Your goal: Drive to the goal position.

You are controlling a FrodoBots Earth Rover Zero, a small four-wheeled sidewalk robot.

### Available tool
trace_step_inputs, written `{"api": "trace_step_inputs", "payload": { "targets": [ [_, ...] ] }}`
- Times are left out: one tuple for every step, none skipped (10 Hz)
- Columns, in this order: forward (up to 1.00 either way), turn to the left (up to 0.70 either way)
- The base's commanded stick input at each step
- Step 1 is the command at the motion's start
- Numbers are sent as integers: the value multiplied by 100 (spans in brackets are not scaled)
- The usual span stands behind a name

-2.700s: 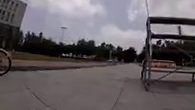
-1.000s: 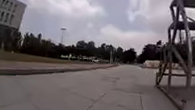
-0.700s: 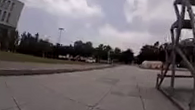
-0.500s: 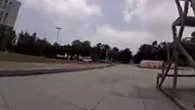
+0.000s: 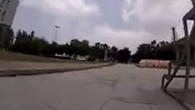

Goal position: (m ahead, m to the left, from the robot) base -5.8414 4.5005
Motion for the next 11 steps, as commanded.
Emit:
{"api": "trace_step_inputs", "payload": {
  "targets": [
    [60,0],
    [60,0],
    [60,0],
    [60,0],
    [60,0],
    [60,0],
    [60,0],
    [60,0],
    [60,0],
    [60,0],
    [60,0]
  ]
}}
